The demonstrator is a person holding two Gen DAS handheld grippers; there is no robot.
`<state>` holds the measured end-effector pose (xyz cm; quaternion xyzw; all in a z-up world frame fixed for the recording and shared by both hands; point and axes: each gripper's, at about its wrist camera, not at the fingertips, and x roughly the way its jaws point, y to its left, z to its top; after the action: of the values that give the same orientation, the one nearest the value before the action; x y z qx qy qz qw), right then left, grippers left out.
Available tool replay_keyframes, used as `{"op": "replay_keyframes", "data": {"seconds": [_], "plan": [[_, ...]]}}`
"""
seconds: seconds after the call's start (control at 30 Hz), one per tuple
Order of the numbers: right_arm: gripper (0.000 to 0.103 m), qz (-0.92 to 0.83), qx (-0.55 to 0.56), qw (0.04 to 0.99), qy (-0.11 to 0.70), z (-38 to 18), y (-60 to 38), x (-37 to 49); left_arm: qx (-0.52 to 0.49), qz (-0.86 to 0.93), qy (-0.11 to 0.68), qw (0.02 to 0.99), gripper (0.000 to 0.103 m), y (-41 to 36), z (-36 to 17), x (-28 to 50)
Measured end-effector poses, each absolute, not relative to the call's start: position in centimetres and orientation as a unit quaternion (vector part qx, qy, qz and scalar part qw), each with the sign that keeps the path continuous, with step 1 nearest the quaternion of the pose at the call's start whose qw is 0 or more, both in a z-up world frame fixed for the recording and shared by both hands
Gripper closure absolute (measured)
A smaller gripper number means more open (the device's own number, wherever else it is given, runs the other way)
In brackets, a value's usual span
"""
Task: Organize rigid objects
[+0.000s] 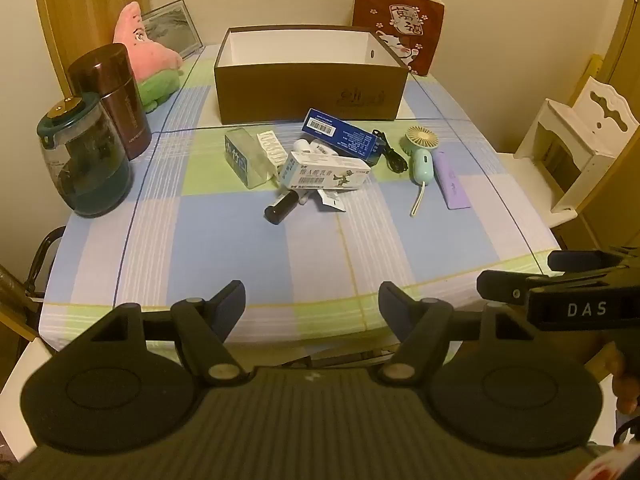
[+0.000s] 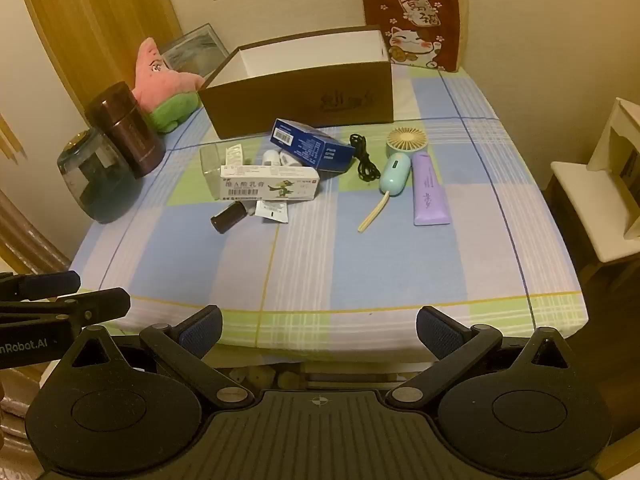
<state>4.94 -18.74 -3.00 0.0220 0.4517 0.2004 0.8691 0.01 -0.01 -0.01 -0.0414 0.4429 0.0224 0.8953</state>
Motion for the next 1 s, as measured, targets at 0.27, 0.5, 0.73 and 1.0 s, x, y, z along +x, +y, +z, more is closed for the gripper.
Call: {"op": "replay_keyframes", "data": {"seconds": [0.27, 0.5, 0.73, 1.0], "plan": [[0.000, 0.200, 0.023, 0.869, 0.452, -2.96, -18.78, 4.86, -0.043, 0.020, 0.443, 0.895, 0.031, 0.44, -0.05, 0.26], [0.000, 0.200, 0.024, 0.869, 0.451, -2.91, -18.79, 4.79, -0.038, 0.023, 0.440, 0.897, 0.031, -0.43, 0.59, 0.05], [0.000, 0.200, 0.024, 0.870, 0.450, -2.89, -18.80, 4.72, -0.036, 0.021, 0.441, 0.897, 0.031, -0.32, 0.03, 0.25], [0.000, 0.200, 0.024, 0.871, 0.449, -2.78, -18.90, 4.58, -0.034, 0.020, 0.440, 0.897, 0.031, -0.43, -0.02, 0.39]]}}
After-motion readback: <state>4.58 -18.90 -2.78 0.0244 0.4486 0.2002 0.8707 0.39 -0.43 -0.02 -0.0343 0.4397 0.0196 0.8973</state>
